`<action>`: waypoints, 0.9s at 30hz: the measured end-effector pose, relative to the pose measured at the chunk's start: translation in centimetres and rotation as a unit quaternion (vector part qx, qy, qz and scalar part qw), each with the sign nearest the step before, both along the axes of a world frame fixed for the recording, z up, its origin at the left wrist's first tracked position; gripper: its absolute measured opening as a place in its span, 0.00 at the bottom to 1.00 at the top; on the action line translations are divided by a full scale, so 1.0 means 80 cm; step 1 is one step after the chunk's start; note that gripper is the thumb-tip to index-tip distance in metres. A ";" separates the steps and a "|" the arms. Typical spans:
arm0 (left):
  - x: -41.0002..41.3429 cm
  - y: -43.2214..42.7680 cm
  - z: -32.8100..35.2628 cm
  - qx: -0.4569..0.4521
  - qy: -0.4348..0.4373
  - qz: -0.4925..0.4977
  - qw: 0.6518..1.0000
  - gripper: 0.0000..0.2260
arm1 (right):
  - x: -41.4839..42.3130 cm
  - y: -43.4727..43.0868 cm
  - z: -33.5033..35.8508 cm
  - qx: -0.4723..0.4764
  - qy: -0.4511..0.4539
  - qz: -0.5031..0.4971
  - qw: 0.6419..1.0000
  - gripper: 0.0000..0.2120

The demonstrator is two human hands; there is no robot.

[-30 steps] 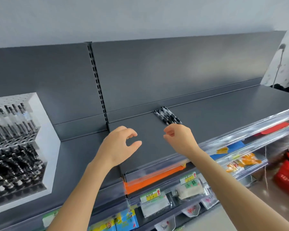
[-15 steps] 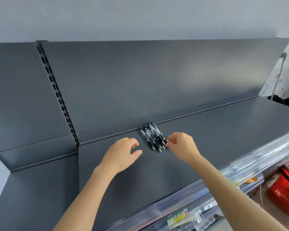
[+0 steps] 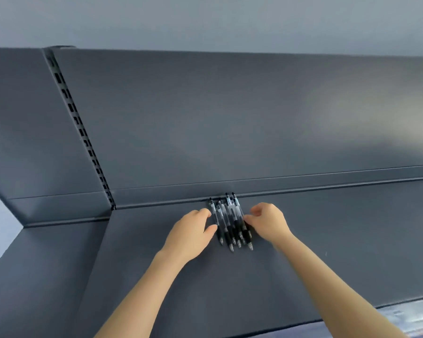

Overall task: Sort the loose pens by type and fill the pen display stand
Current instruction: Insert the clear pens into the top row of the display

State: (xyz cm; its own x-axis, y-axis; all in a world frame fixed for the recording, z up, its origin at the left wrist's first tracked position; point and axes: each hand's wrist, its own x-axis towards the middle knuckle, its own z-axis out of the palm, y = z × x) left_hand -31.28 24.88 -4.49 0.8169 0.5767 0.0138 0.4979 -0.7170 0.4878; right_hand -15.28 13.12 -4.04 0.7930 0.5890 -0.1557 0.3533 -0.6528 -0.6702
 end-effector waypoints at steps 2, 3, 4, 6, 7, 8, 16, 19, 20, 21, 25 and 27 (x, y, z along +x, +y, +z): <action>0.017 -0.009 0.003 0.015 0.016 0.025 0.999 0.18 | 0.006 0.009 -0.002 0.016 0.014 -0.002 1.000 0.17; 0.026 -0.012 0.003 0.019 0.026 0.038 0.999 0.18 | 0.008 0.013 0.000 0.015 0.016 0.004 1.000 0.15; 0.034 -0.015 0.003 0.021 0.036 0.050 0.998 0.18 | 0.010 0.018 0.001 0.011 0.018 0.013 1.000 0.16; 0.047 -0.019 0.001 0.023 0.053 0.069 0.996 0.18 | 0.012 0.028 0.003 -0.005 0.023 0.035 0.999 0.22; 0.052 -0.020 0.000 0.023 0.057 0.076 0.995 0.18 | 0.013 0.033 0.002 -0.014 0.025 0.039 0.999 0.23; 0.057 -0.020 -0.001 0.019 0.056 0.083 0.995 0.18 | 0.014 0.038 0.000 -0.028 0.027 0.040 0.998 0.23; 0.066 -0.015 -0.008 -0.034 0.054 0.117 0.991 0.22 | 0.025 0.048 -0.010 -0.070 0.006 0.058 0.996 0.17; 0.071 -0.015 -0.006 -0.046 0.057 0.129 0.989 0.21 | 0.032 0.044 -0.014 -0.077 -0.011 0.067 0.995 0.17; 0.073 -0.016 -0.006 -0.048 0.060 0.134 0.988 0.22 | 0.035 0.043 -0.014 -0.076 -0.013 0.072 0.994 0.18; 0.075 -0.016 -0.006 -0.048 0.063 0.139 0.987 0.22 | 0.038 0.042 -0.013 -0.077 -0.013 0.080 0.994 0.18; 0.086 -0.021 -0.007 -0.032 0.090 0.162 0.982 0.25 | 0.043 0.039 -0.011 -0.091 -0.013 0.092 0.992 0.18; 0.094 -0.023 -0.006 -0.031 0.110 0.171 0.979 0.28 | 0.044 0.038 -0.011 -0.095 -0.012 0.086 0.992 0.17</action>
State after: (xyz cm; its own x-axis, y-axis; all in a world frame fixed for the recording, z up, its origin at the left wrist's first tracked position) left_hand -23.73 23.08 -4.96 0.5552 0.8110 -0.1842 0.8015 -0.4627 0.3787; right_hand -11.77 16.17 -4.96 0.6881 0.6775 -0.2600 0.4846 -0.6957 -0.5303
